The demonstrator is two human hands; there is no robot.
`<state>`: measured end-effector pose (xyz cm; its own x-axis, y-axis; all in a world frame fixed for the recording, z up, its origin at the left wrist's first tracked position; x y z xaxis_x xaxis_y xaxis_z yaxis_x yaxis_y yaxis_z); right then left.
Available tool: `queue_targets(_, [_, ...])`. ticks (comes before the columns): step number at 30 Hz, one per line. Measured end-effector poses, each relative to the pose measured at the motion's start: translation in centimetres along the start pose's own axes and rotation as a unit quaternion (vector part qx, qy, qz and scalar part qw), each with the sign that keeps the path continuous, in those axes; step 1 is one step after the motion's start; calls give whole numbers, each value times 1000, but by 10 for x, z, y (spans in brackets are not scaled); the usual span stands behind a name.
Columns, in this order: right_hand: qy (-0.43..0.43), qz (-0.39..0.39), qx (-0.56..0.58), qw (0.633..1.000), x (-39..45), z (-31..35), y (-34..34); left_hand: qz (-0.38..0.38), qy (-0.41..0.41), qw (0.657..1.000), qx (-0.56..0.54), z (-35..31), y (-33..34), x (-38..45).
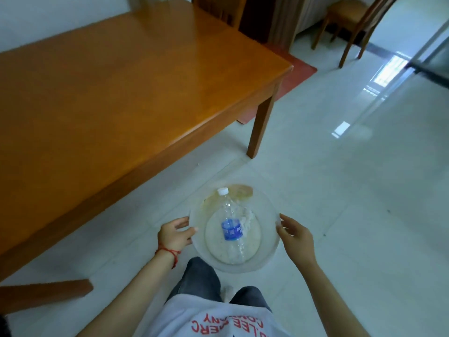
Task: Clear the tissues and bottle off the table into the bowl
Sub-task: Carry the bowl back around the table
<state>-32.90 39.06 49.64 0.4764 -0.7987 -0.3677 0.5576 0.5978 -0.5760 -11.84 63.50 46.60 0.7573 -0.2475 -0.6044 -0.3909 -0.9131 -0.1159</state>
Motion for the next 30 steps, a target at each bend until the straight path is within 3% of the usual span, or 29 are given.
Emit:
queue_targets(17, [118,-107,86,983,155,-1,-60,115,7,987,115,-124,187,151])
queue_targets(30, [124,-62,81,987,301,-7,-107,80,1,984,159,-166,305,225])
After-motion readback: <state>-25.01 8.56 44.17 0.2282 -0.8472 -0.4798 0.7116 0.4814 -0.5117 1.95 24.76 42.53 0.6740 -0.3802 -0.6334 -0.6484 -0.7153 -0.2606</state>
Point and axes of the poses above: each hand's wrist, its own x-axis towards the middle knuckle, its own y-axis out of the palm, z = x × y, the point moved 8 cm from there along x, towards the middle knuckle, and after that the axes turned 8 degrees about -x, right-handed, at the moved point
